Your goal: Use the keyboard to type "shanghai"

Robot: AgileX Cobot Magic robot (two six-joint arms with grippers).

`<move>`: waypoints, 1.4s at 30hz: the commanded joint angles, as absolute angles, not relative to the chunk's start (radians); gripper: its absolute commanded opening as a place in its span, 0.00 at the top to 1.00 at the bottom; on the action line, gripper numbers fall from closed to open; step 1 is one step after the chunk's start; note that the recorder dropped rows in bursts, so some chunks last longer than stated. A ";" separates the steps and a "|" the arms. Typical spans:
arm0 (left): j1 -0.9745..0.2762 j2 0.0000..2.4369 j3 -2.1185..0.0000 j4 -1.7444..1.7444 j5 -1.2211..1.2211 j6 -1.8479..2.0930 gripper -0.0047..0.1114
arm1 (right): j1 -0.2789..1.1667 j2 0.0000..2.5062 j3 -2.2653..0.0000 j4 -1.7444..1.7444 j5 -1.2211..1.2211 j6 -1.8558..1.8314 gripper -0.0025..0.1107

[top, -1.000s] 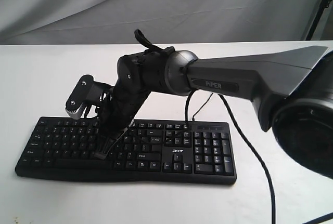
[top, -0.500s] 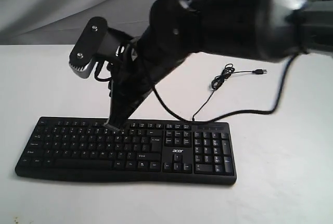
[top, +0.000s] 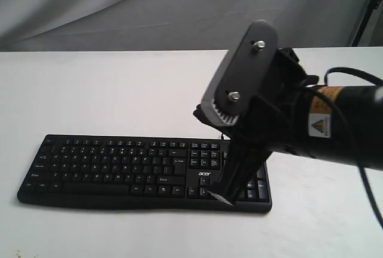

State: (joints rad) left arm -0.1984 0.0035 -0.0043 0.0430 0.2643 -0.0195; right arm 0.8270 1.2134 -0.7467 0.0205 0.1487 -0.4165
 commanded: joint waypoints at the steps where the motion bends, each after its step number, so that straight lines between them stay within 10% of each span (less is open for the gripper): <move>1: -0.202 0.000 0.000 0.044 0.260 -0.022 0.96 | 0.827 1.136 -0.718 0.011 0.119 -0.406 0.98; 11: -0.202 0.000 0.000 0.044 0.260 -0.022 0.96 | 0.806 1.087 -0.718 -0.028 0.084 -0.444 0.98; 26: -0.202 0.000 0.000 0.044 0.260 -0.022 0.96 | 0.069 0.407 -0.475 0.081 0.163 -0.145 0.98; 42: -0.202 0.000 0.000 0.044 0.260 -0.022 0.96 | 0.041 0.105 -0.084 0.081 0.139 0.008 0.98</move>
